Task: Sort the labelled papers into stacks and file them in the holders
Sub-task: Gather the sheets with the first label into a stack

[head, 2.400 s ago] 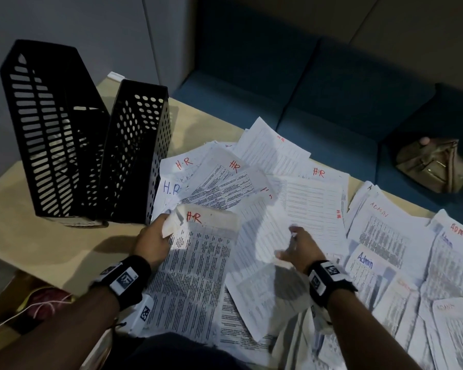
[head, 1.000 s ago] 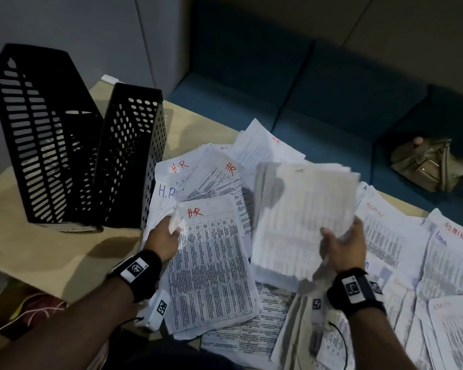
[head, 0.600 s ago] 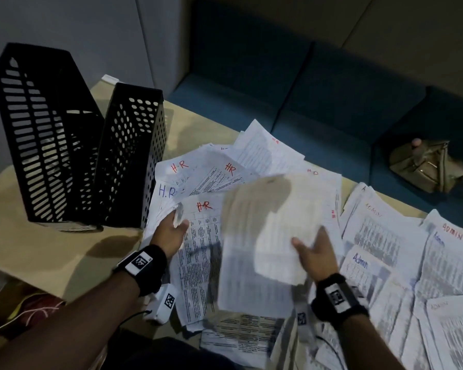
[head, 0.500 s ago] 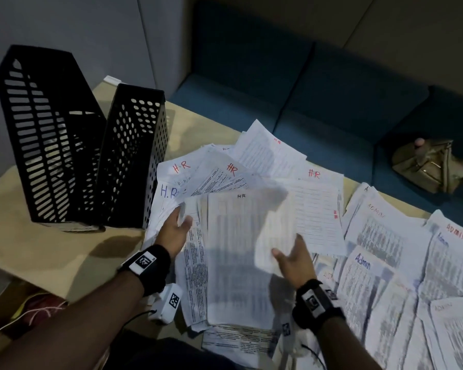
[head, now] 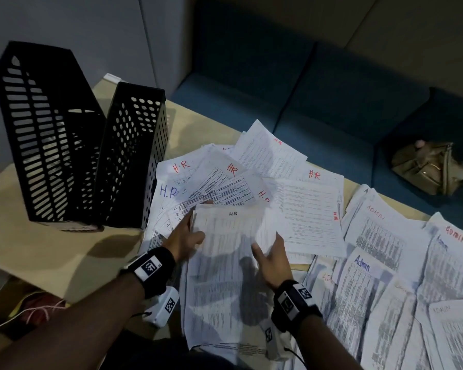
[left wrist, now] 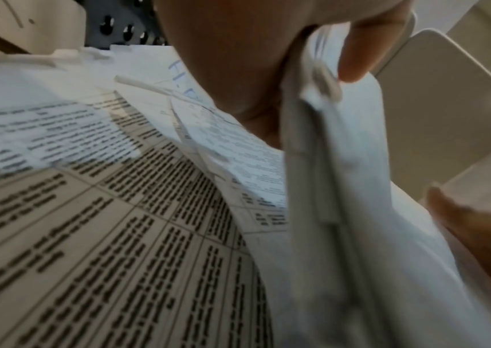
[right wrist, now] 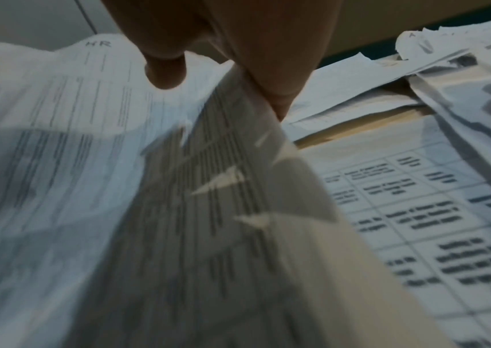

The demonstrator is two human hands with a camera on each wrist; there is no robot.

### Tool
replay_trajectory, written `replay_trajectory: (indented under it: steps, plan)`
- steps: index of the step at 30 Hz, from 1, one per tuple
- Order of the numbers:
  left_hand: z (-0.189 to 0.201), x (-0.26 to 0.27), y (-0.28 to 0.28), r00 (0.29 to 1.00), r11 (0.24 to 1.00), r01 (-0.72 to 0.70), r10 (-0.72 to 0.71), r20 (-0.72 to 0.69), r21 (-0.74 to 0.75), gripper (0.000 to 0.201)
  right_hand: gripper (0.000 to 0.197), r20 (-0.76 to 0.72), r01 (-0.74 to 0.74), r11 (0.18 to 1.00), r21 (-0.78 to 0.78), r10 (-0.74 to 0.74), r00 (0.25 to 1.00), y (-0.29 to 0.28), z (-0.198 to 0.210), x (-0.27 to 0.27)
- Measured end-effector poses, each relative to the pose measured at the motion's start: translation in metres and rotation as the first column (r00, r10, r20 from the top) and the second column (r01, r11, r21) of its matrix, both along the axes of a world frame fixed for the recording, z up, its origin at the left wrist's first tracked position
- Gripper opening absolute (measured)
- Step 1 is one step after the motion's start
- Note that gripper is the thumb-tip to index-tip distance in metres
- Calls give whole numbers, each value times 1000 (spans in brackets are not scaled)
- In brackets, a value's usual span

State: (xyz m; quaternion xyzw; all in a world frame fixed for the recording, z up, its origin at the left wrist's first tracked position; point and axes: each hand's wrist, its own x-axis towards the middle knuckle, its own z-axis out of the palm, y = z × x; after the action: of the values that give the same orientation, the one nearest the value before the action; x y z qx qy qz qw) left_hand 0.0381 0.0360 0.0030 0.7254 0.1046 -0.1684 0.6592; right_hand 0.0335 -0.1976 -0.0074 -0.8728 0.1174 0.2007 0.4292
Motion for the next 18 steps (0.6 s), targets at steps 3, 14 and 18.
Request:
replay_trajectory:
  steps: [3,14,18]
  plan:
    - [2,-2,-5,993,993,99,-103,55,69,74,80,-26,24,996,86,-22,999,5,3,5]
    - [3,-4,-10,987,993,54,-69,143,108,48,88,-22,148,979,139,-147,989,3,7,27]
    - [7,-4,-12,980,991,-18,-9,201,132,69,85,28,110,990,88,-112,993,7,11,30]
